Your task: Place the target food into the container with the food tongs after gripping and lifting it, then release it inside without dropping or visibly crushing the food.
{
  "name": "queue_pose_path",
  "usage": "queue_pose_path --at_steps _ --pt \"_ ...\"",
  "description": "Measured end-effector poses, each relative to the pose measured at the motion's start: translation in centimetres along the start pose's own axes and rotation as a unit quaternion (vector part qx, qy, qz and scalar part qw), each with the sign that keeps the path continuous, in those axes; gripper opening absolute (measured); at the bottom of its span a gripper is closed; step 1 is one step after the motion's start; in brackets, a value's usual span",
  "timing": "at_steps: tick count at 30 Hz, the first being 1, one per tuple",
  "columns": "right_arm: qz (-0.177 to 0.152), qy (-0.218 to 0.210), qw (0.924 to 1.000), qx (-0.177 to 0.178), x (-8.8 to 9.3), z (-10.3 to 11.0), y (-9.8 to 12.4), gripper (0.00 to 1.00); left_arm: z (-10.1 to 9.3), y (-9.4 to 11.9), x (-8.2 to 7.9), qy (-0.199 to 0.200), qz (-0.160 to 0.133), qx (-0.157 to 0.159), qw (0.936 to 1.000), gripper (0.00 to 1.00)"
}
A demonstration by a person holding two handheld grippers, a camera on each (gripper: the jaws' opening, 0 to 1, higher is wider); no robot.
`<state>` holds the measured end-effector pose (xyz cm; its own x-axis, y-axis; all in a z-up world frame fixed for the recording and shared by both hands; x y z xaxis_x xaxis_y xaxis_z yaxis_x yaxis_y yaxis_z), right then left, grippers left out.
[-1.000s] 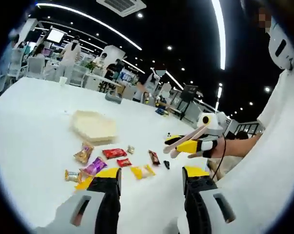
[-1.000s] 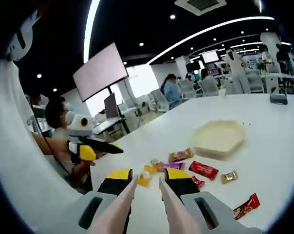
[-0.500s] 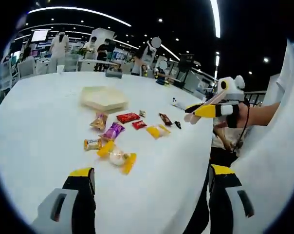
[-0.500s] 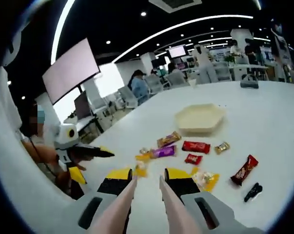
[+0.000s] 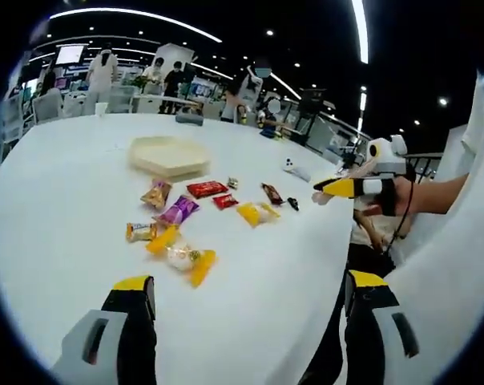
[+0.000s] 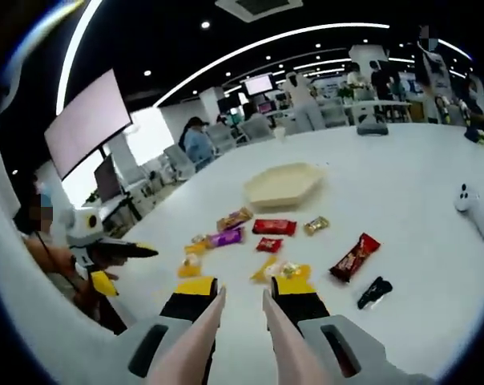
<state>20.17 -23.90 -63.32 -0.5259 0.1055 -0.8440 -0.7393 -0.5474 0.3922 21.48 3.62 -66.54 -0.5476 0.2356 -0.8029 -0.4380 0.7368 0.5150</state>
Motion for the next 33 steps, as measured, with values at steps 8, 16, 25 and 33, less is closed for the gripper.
queue_pose_path --at_steps 8,16,25,33 --pt "-0.003 0.036 0.9989 -0.031 -2.1 -3.8 -0.9 0.26 0.0 -2.2 -4.9 0.03 -0.039 -0.057 0.9971 0.99" --pt "0.021 0.121 0.9875 -0.1 -4.3 -6.8 -3.1 0.27 -1.5 -2.8 -6.4 0.049 -0.049 -0.117 0.9907 0.99" --pt "0.059 0.178 0.9662 -0.177 -5.2 -8.1 -7.4 0.27 -4.5 -1.5 -4.4 0.108 -0.07 -0.196 0.9722 0.99" --pt "0.103 0.25 0.9276 -0.258 -5.2 -5.3 -11.0 0.27 -5.2 0.3 -2.9 0.141 -0.095 -0.244 0.9547 0.99"
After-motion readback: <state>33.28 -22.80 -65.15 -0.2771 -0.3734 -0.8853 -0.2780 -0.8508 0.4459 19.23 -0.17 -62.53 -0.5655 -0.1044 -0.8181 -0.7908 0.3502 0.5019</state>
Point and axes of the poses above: the point that each gripper's makers call its tool centre point, and the gripper's own axes: y roughly backward along the fingers, z roughly to its left, x roughly out of its underside, the point moved 6 cm from there along y, roughly backward along the fingers, and after that the axes turned 5 degrees about -x, right-handed, at the moved point
